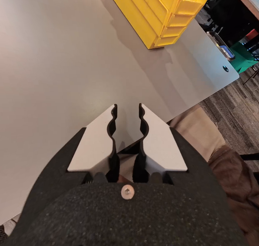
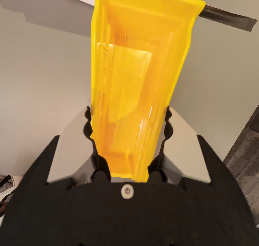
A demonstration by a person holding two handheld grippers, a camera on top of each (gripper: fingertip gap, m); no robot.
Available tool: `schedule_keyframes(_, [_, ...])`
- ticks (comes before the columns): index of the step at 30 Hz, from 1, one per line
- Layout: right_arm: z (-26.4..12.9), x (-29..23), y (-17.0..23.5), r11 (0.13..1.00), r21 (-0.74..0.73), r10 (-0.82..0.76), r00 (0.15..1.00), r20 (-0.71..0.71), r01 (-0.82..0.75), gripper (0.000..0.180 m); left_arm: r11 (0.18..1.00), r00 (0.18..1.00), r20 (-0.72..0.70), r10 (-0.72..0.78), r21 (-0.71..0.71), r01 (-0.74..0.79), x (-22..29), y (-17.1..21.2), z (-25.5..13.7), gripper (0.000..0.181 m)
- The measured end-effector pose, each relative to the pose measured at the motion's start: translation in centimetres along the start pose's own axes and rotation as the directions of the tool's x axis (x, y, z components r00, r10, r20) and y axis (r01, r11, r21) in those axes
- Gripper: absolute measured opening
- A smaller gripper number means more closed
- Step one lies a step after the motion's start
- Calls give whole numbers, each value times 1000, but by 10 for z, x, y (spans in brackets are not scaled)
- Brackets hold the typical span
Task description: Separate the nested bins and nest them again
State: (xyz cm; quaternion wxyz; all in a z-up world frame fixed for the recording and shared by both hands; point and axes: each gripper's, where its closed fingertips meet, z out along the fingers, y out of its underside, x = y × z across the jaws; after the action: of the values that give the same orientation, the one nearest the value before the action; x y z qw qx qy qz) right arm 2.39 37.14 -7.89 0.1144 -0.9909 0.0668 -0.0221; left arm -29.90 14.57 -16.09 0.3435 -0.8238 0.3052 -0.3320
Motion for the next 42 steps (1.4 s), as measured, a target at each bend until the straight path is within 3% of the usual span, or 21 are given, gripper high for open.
schedule_keyframes(6, [-4, 3, 1, 999, -31, 17, 1000, -9, -17, 92, 1000, 1000, 0, 17, -16, -17, 4, 3, 3, 28])
schedule_keyframes(19, [-28, 6, 8, 998, -53, 25, 999, -35, -27, 90, 1000, 1000, -1, 14, -25, -14, 4, 5, 3, 28])
schedule_keyframes(36, [-142, 15, 39, 992, 123, 37, 997, -64, -29, 91, 997, 998, 3, 67, -34, -67, 14, 7, 8, 28])
schedule_keyframes(42, [-174, 62, 58, 995, 101, 40, 992, -117, -28, 92, 997, 997, 24, 73, -33, -72, 10, 7, 7, 27])
